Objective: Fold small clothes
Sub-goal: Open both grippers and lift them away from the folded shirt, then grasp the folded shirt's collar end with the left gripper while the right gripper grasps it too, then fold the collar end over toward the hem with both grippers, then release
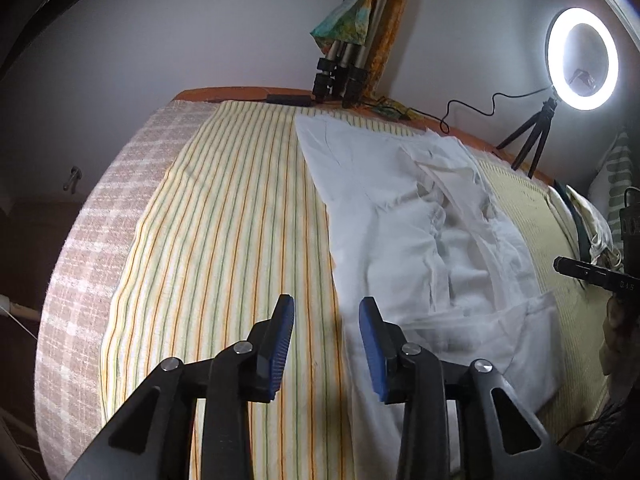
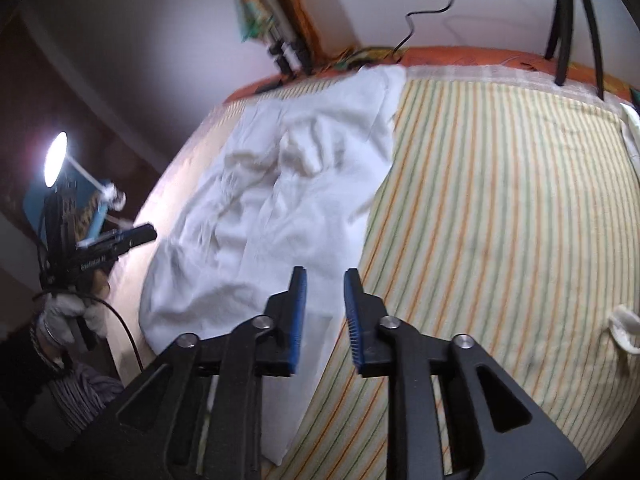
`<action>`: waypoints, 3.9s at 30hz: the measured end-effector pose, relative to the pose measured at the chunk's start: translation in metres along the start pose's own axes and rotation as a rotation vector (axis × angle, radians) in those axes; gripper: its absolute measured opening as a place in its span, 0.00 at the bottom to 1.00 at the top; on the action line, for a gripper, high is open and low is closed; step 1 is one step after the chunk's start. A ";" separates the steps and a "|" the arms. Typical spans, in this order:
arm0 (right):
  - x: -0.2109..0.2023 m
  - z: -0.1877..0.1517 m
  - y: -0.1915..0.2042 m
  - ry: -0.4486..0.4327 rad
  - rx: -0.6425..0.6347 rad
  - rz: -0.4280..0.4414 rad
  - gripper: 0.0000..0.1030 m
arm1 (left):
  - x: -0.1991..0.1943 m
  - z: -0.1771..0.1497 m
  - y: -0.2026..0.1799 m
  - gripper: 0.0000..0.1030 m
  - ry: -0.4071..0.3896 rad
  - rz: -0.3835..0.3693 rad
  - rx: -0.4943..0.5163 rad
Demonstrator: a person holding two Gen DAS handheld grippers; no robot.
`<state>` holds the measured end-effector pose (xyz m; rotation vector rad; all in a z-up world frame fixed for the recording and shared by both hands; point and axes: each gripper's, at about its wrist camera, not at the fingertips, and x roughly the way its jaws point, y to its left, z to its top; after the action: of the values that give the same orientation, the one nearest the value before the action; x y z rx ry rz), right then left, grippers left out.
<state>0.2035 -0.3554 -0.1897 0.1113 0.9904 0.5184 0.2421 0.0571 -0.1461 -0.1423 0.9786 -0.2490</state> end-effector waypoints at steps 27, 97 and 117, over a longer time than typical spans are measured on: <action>0.116 0.154 -0.082 -0.016 0.150 0.104 0.34 | 0.141 0.153 0.015 0.45 0.072 -0.118 -0.088; -0.047 -0.093 0.084 -0.032 -0.268 -0.096 0.05 | -0.053 -0.080 -0.016 0.03 0.019 -0.129 0.153; -0.048 -0.098 0.020 0.079 0.258 0.144 0.46 | -0.026 -0.090 0.026 0.43 0.179 -0.258 -0.160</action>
<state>0.0945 -0.3738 -0.2010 0.3973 1.1294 0.5273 0.1563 0.0886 -0.1809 -0.3996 1.1588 -0.4250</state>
